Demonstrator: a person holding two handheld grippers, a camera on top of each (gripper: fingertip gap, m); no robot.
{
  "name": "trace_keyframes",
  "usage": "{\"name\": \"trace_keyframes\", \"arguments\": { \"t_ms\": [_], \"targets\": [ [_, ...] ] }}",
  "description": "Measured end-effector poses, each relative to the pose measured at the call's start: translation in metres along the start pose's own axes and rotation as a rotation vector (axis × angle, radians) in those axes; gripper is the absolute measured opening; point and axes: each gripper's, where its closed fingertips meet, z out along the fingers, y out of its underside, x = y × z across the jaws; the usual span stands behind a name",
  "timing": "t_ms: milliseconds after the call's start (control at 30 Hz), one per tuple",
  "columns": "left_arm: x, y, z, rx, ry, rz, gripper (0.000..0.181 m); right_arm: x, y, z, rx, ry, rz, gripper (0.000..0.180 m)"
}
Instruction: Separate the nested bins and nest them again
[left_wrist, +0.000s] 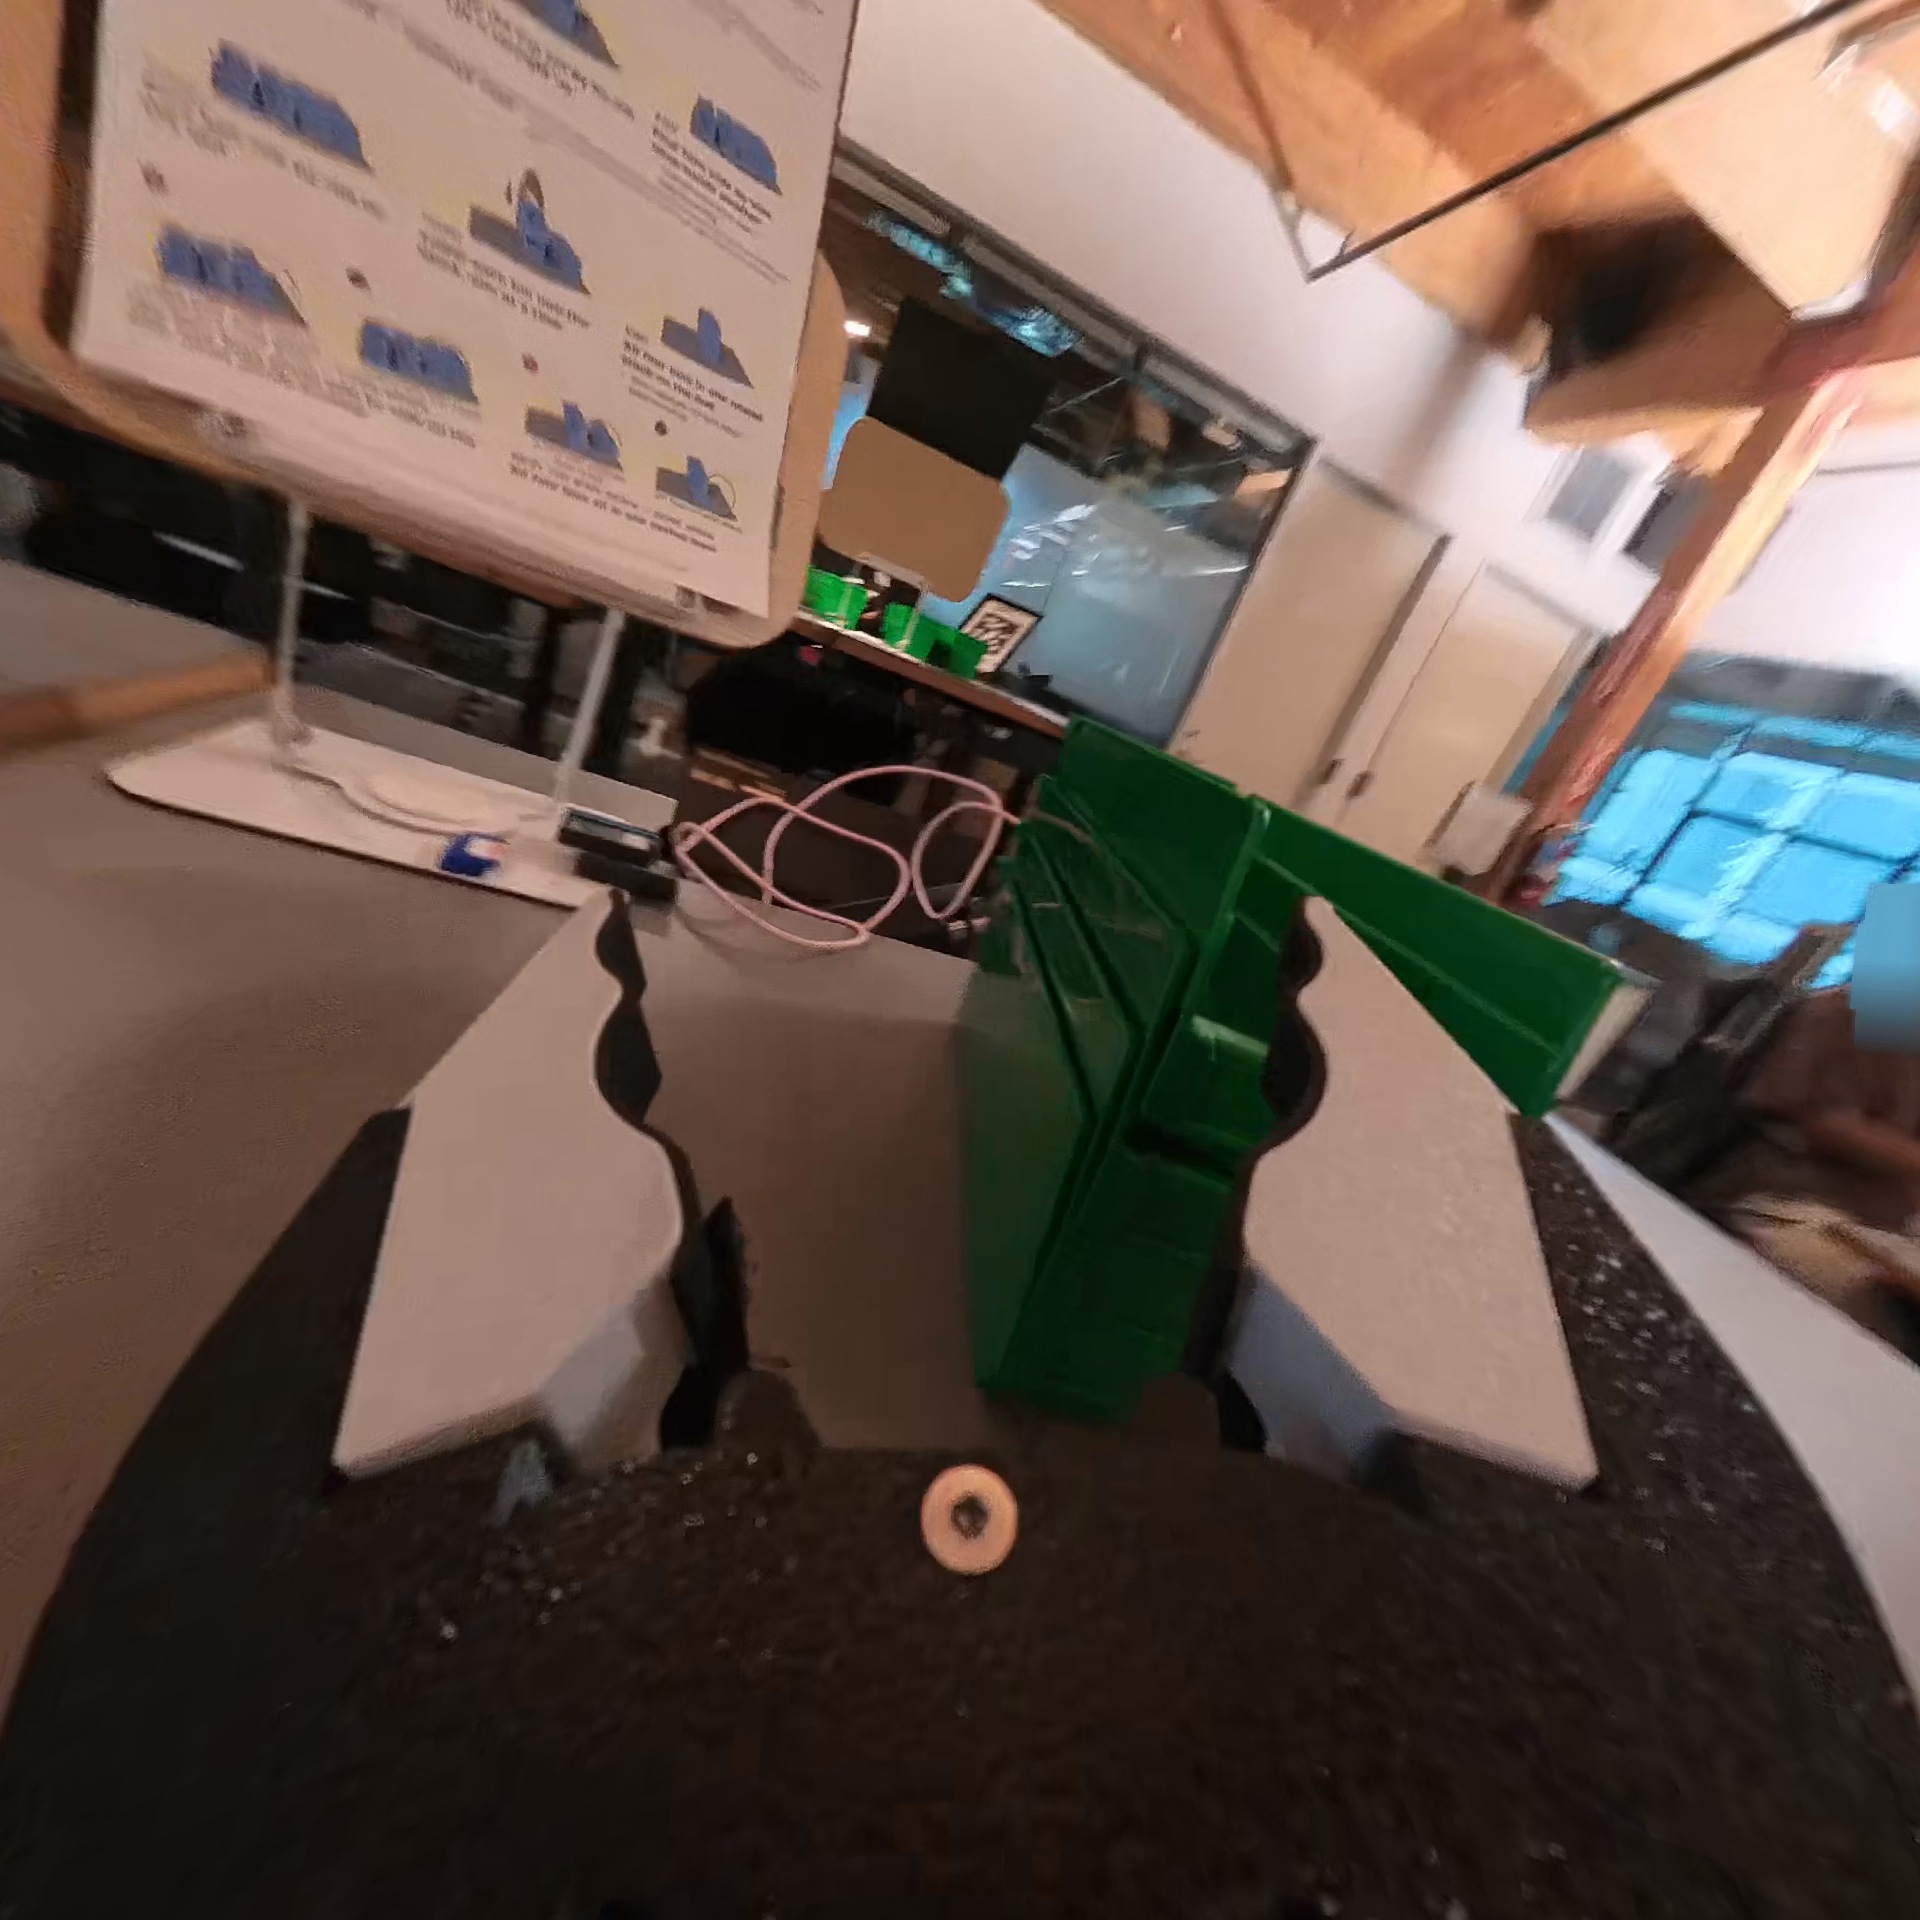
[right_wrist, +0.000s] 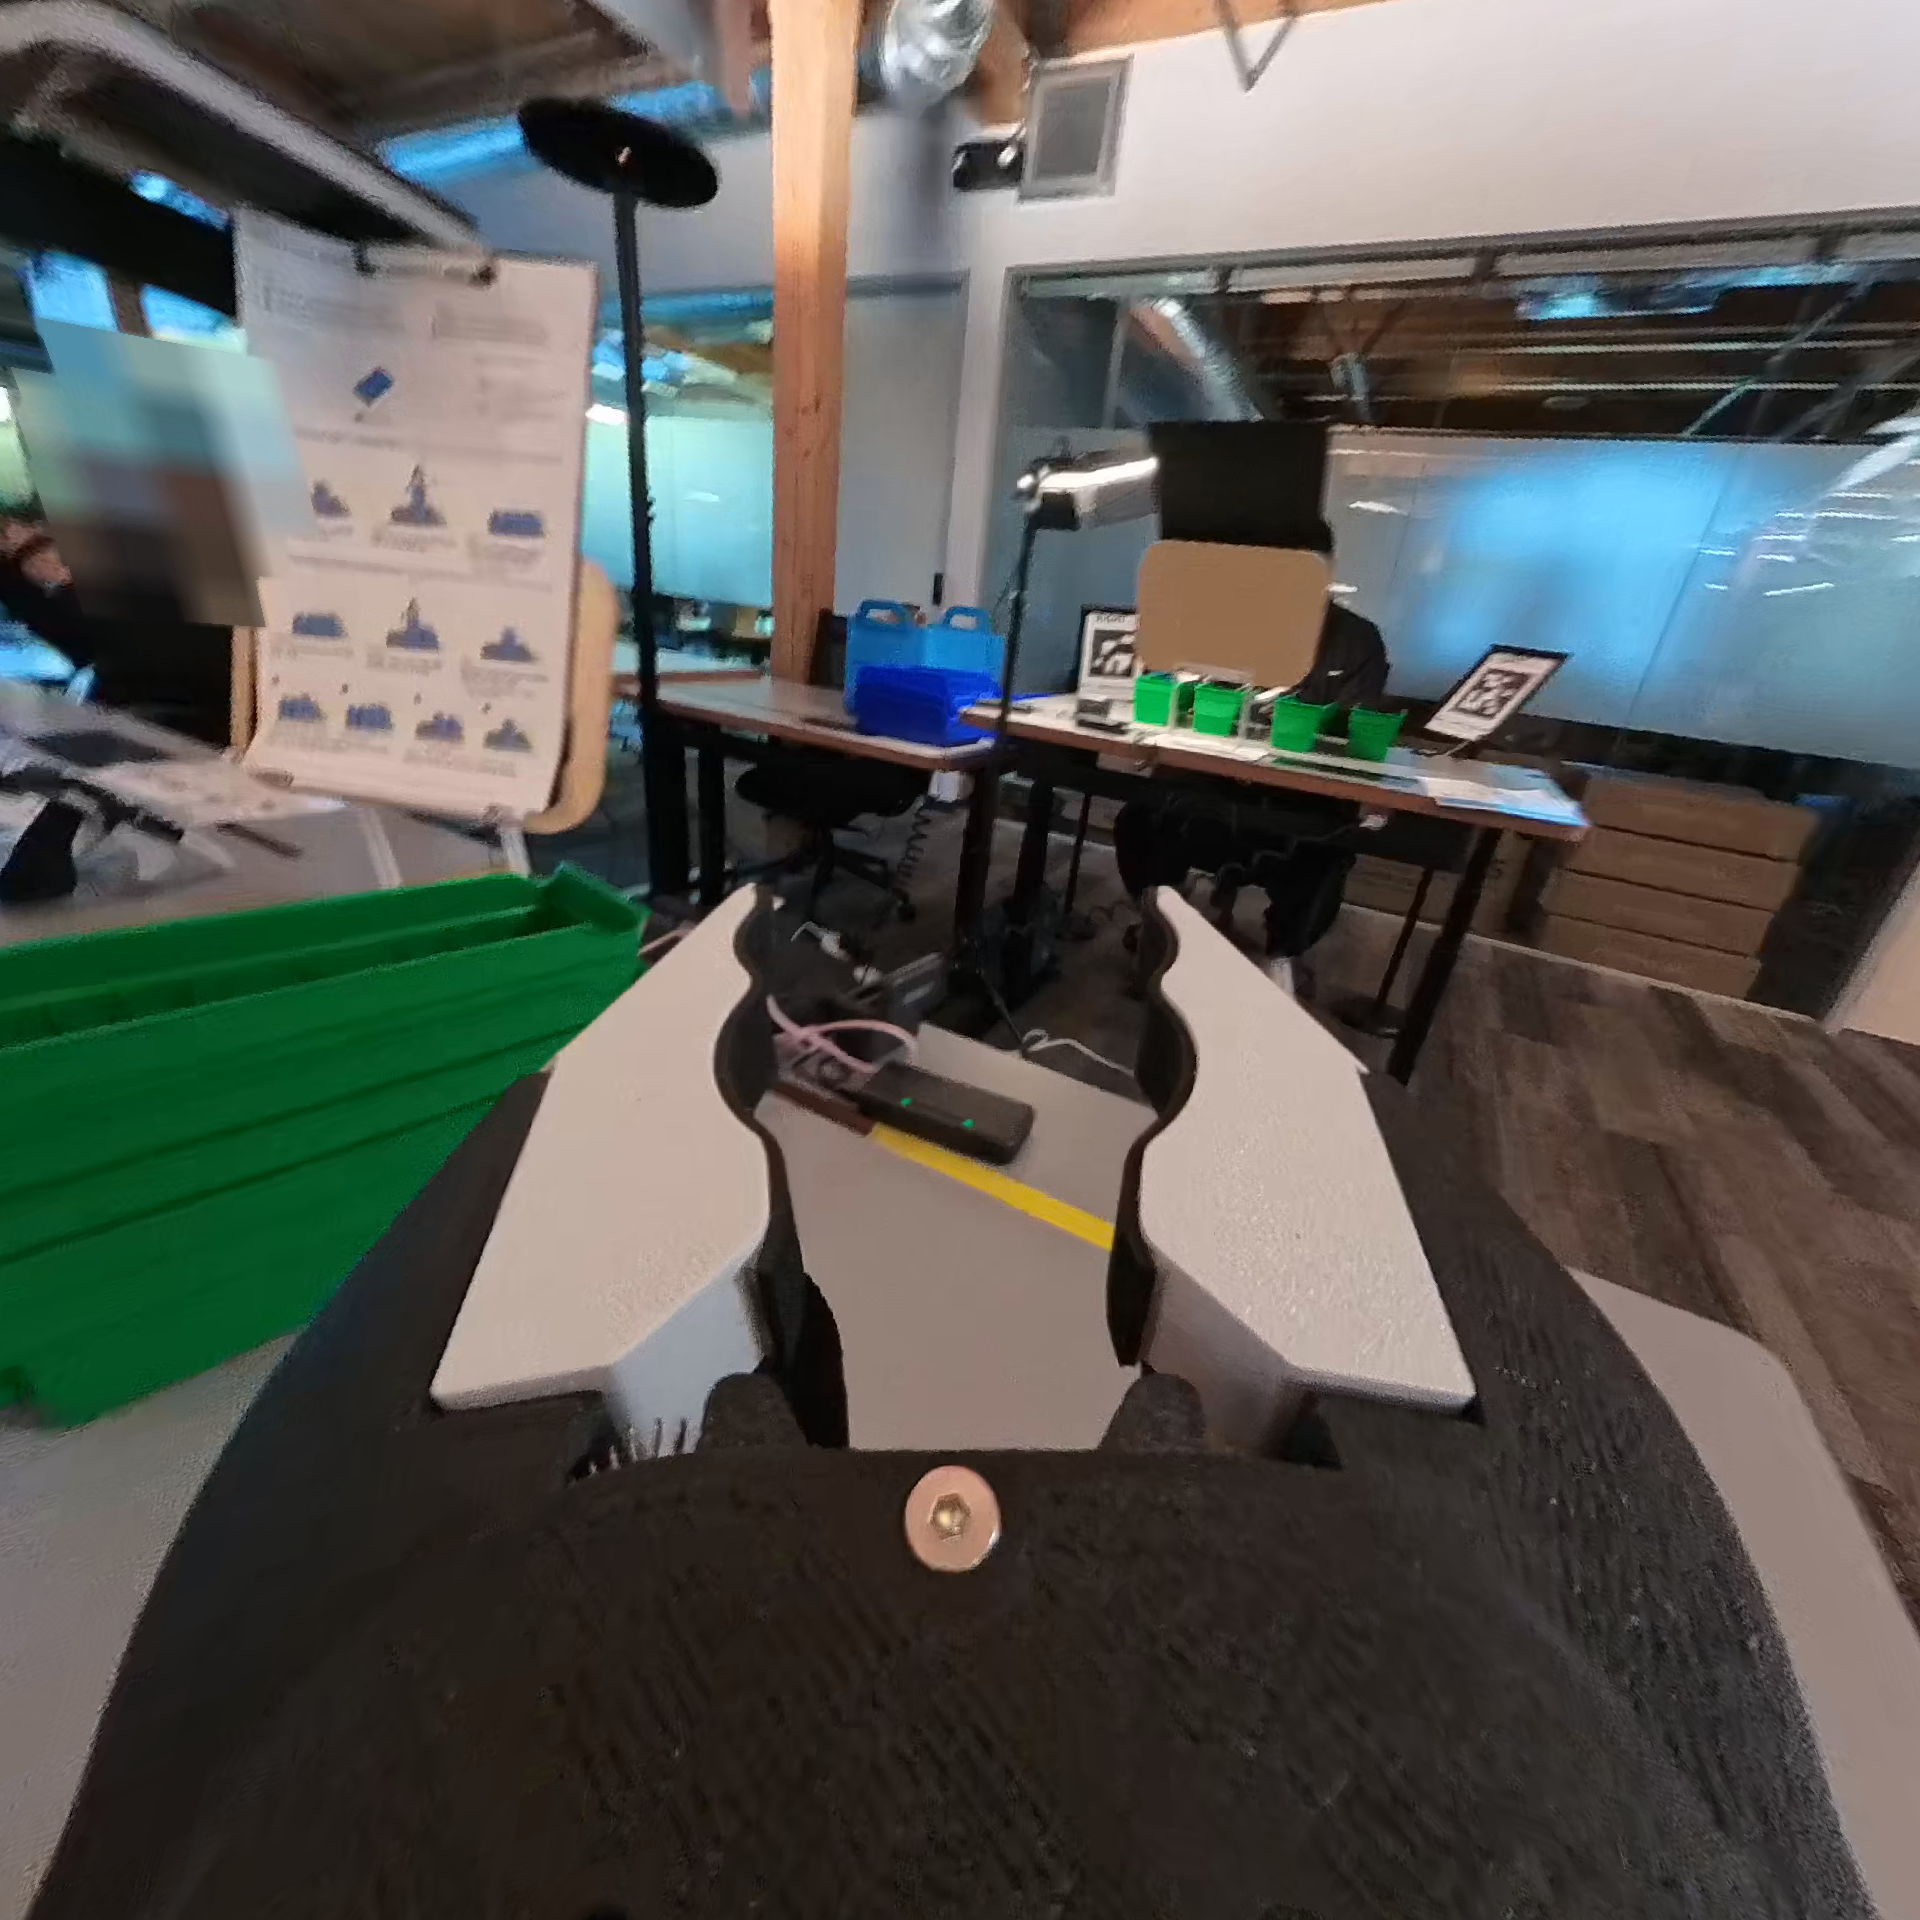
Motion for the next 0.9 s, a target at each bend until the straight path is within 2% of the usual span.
{"name": "trace_keyframes", "arguments": {
  "t_ms": [100, 167, 233, 400, 500, 633, 667, 733, 800, 900],
  "targets": [
    [-0.003, 0.021, -0.006, -0.066, 0.071, 0.038, 0.108, -0.064, 0.010, 0.008, -0.077, -0.109, -0.073, 0.070],
    [-0.013, 0.035, -0.010, -0.122, 0.007, 0.157, 0.118, -0.124, 0.020, 0.012, -0.118, -0.221, -0.149, 0.070],
    [-0.013, 0.041, -0.011, -0.121, 0.012, 0.199, 0.120, -0.182, 0.034, 0.020, -0.172, -0.320, -0.253, 0.070],
    [0.030, 0.052, -0.010, -0.163, 0.348, -0.021, 0.121, -0.276, 0.069, 0.053, -0.334, -0.433, -0.480, 0.070],
    [0.057, 0.049, -0.010, -0.142, 0.495, -0.166, 0.127, -0.301, 0.069, 0.071, -0.400, -0.435, -0.499, 0.071],
    [0.083, 0.072, -0.002, -0.259, 0.597, -0.227, 0.141, -0.311, 0.060, 0.098, -0.511, -0.403, -0.404, 0.081],
    [0.090, 0.076, -0.002, -0.281, 0.631, -0.234, 0.141, -0.312, 0.062, 0.104, -0.566, -0.399, -0.360, 0.079],
    [0.103, 0.084, -0.002, -0.335, 0.671, -0.226, 0.157, -0.318, 0.072, 0.113, -0.693, -0.430, -0.240, 0.071],
    [0.113, 0.093, -0.008, -0.416, 0.726, -0.162, 0.152, -0.321, 0.085, 0.123, -0.824, -0.441, -0.116, 0.076],
    [0.137, 0.104, -0.021, -0.490, 0.861, -0.161, 0.140, -0.310, 0.109, 0.144, -0.986, -0.365, -0.030, 0.099]
  ]
}}
